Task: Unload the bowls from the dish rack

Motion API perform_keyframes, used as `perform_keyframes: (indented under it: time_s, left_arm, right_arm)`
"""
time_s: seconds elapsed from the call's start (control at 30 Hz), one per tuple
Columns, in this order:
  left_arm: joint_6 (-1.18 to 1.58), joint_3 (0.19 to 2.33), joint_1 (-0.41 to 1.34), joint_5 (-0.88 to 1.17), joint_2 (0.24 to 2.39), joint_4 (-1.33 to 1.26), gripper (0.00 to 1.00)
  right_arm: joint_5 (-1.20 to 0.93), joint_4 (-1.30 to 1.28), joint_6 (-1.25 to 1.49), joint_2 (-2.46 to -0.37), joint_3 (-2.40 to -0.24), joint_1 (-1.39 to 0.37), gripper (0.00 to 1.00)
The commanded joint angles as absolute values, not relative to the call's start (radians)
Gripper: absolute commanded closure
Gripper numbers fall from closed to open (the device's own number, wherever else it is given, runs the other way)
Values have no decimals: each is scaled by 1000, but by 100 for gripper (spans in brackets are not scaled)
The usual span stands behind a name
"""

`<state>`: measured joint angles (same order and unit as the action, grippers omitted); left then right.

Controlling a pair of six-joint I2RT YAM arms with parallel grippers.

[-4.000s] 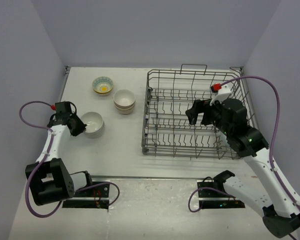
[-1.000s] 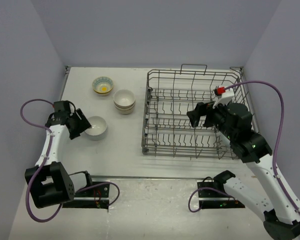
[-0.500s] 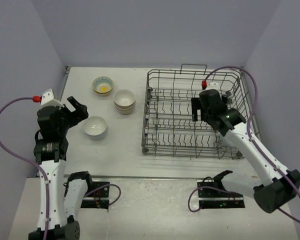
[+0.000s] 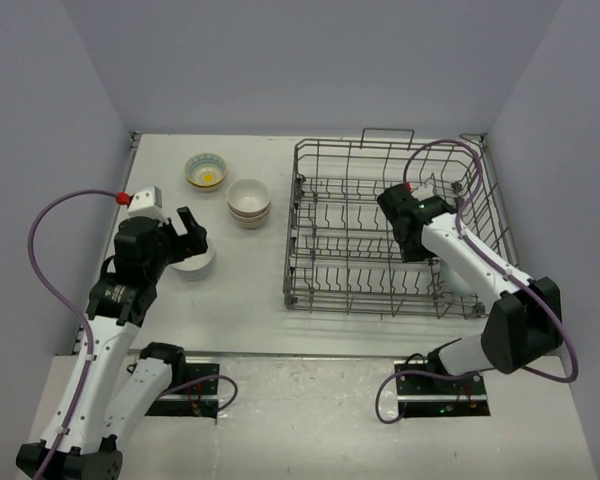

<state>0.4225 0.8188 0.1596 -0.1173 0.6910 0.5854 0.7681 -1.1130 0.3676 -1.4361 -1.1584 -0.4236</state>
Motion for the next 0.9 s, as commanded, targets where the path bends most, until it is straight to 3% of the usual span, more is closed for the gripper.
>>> perform_keyframes:
  time_s: [0.0, 0.5, 0.63, 0.87]
  left_arm:
    - [397, 836, 202, -158, 701, 568, 0]
    - [402, 841, 281, -176, 684, 577, 0]
    - [403, 839, 294, -178, 680, 577, 0]
    - [400, 839, 307, -170, 681, 574, 0]
  right_arm:
    - [842, -1128, 408, -1407, -1144, -397, 1]
    - [857, -942, 221, -1377, -980, -325, 1]
    - [1003, -911, 216, -1413, -968, -299, 1]
    - [1048, -917, 215, -1414, -974, -290, 1]
